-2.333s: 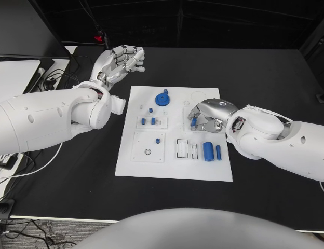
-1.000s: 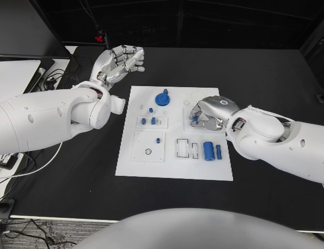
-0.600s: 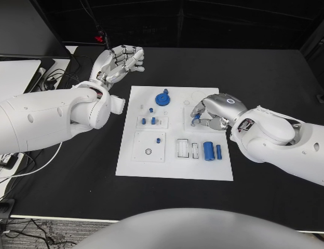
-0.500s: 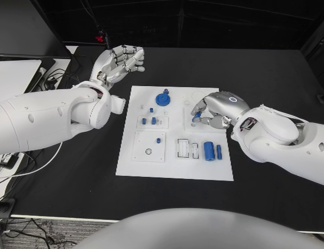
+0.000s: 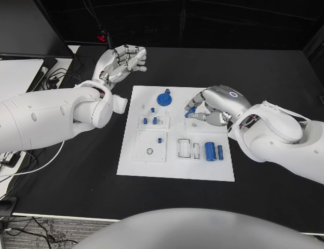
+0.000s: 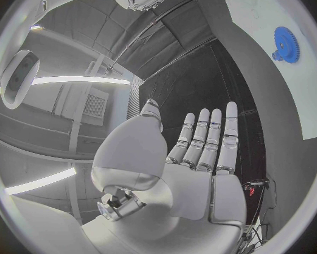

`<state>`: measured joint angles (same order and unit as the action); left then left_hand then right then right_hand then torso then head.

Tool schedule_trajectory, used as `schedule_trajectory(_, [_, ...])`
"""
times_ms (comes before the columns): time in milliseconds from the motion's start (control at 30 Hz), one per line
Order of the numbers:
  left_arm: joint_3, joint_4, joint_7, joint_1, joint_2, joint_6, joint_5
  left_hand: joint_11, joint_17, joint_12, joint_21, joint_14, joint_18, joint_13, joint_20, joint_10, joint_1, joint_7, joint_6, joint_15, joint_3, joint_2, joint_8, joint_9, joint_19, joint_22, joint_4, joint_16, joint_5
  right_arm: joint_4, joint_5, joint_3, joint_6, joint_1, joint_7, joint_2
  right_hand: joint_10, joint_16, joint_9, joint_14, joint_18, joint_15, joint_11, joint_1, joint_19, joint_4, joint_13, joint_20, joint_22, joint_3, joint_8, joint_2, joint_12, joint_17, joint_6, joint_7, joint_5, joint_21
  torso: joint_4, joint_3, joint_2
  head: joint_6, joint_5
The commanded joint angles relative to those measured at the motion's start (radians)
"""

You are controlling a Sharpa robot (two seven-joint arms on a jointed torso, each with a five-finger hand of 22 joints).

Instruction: Assemble the parts on the task board

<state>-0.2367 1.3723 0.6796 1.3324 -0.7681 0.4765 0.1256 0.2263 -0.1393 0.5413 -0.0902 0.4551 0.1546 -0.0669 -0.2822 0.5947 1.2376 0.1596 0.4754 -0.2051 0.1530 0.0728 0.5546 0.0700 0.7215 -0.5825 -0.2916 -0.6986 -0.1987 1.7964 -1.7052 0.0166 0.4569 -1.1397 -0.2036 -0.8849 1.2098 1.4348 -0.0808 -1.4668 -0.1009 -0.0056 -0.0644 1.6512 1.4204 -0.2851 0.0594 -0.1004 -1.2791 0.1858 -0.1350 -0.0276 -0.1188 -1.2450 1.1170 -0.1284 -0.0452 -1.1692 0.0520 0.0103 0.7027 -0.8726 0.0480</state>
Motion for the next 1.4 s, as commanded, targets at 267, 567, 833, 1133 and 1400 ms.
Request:
schedule_trajectory(267, [0.001, 0.002, 0.044, 0.002, 0.003, 0.0, -0.002, -0.001, 0.001, 0.006, -0.003, 0.0, 0.002, 0.0, -0.002, -0.003, 0.001, 0.11, -0.005, 0.0, 0.005, 0.011, 0.005, -0.001, 0.003, 0.001, 0.001, -0.005, -0.004, -0.019, 0.074, -0.001, -0.026, -0.002, 0.127, 0.106, 0.009, 0.007, 0.002, -0.05, 0.007, -0.006, -0.003, 0.004, 0.0, 0.0, 0.0, 0.008, -0.001, 0.011, 0.006, -0.009, 0.009, -0.003, 0.002, -0.002, -0.005, -0.005, 0.0031, -0.0008, 0.0, 0.0, 0.036])
schedule_trajectory(567, [0.001, 0.004, 0.044, 0.002, 0.002, 0.003, -0.002, -0.001, 0.003, 0.007, -0.003, 0.0, 0.002, 0.001, -0.002, -0.003, 0.001, 0.11, -0.005, 0.0, 0.006, 0.011, 0.006, -0.001, 0.003, 0.002, 0.001, -0.006, -0.004, -0.072, 0.065, 0.0, -0.126, 0.005, 0.162, 0.194, 0.006, 0.008, 0.005, -0.05, 0.006, -0.004, -0.006, 0.007, -0.002, 0.002, 0.0, 0.006, 0.002, 0.021, 0.012, -0.007, 0.022, -0.005, -0.001, -0.006, -0.006, 0.0, 0.0008, -0.0001, 0.0, 0.0, 0.073])
schedule_trajectory(833, [0.001, 0.002, 0.044, 0.002, 0.005, 0.003, -0.002, -0.001, 0.003, 0.007, -0.003, 0.0, 0.002, 0.001, -0.002, -0.003, 0.001, 0.11, -0.005, 0.0, 0.006, 0.011, 0.006, -0.001, 0.003, 0.002, 0.001, -0.006, -0.004, -0.099, 0.011, 0.001, -0.193, 0.023, 0.183, 0.235, 0.005, 0.008, 0.006, -0.05, 0.005, -0.002, -0.008, 0.01, -0.003, 0.005, 0.0, 0.005, 0.003, 0.026, 0.016, -0.007, 0.029, -0.005, -0.003, -0.008, -0.007, 0.002, -0.0001, 0.0012, 0.001, 0.0, 0.085])
schedule_trajectory(1133, [0.001, 0.001, 0.043, 0.002, 0.007, 0.003, -0.002, -0.001, 0.003, 0.008, -0.003, 0.0, 0.002, 0.001, -0.002, -0.003, 0.002, 0.11, -0.005, 0.0, 0.006, 0.012, 0.006, -0.001, 0.003, 0.002, 0.001, -0.007, -0.004, -0.115, -0.029, 0.002, -0.242, 0.038, 0.189, 0.257, 0.006, 0.01, 0.007, -0.051, 0.005, -0.002, -0.009, 0.012, -0.004, 0.006, 0.001, 0.005, 0.004, 0.029, 0.017, -0.007, 0.031, -0.009, -0.003, -0.008, -0.008, 0.003, -0.0009, 0.0003, 0.0, 0.0, 0.087])
schedule_trajectory(1400, [0.001, 0.001, 0.043, 0.002, 0.007, 0.003, -0.002, -0.001, 0.004, 0.008, -0.003, 0.0, 0.002, 0.001, -0.002, -0.003, 0.002, 0.11, -0.005, 0.0, 0.007, 0.012, 0.007, -0.001, 0.004, 0.002, 0.001, -0.008, -0.004, -0.133, -0.066, 0.004, -0.241, 0.056, 0.19, 0.278, 0.006, 0.01, 0.007, -0.051, 0.005, -0.002, -0.009, 0.013, -0.004, 0.007, 0.001, 0.004, 0.005, 0.03, 0.017, -0.006, 0.032, -0.009, -0.003, -0.008, -0.008, 0.004, -0.0004, 0.0002, 0.0, 0.0, 0.083])
